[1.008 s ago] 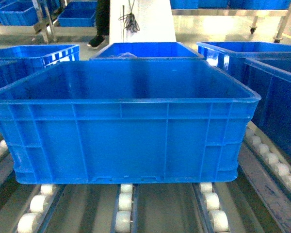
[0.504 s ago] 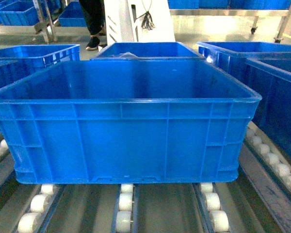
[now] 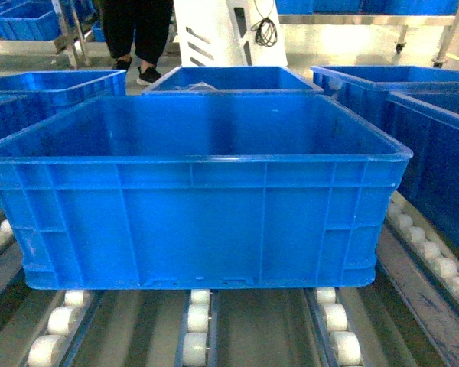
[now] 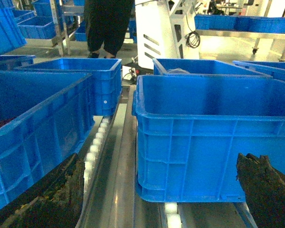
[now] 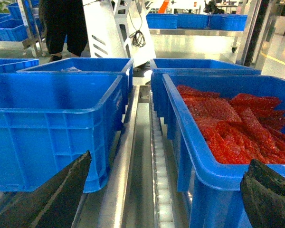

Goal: Place box next to blue box on left shelf

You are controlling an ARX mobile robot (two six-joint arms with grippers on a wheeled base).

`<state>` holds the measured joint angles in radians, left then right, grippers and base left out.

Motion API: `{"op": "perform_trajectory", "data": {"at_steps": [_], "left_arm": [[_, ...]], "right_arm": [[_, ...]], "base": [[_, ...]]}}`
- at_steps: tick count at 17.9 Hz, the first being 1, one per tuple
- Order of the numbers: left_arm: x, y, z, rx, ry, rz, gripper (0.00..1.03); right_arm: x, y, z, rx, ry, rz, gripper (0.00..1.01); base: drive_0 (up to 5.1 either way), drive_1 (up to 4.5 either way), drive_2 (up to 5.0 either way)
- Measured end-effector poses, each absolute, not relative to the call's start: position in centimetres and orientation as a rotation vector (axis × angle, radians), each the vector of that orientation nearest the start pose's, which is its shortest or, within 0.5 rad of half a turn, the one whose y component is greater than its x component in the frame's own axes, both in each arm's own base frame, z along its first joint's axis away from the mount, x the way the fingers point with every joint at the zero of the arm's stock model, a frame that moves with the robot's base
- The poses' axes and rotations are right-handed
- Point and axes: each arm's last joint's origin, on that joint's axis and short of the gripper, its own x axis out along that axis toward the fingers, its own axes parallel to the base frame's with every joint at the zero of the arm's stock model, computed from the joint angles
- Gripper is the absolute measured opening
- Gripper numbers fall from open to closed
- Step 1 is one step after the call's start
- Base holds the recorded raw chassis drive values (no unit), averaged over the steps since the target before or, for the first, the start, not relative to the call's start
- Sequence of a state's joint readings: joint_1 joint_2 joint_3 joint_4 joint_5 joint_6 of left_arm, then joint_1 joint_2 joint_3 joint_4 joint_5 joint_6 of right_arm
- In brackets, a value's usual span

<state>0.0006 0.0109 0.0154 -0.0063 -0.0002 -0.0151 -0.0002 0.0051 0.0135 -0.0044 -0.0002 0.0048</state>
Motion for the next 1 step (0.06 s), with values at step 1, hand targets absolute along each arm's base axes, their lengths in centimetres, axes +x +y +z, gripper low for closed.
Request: {"op": "perform_trajectory", "data": {"at_steps": [1], "left_arm": [[9.74,0.01,16.75,-0.015,0.001,0.001,0.98]], "right_arm": [[9.72,0.00,16.73,0.005,-0.004,0.000,0.98]], "base": [[0.0,0.00,0.0]]}}
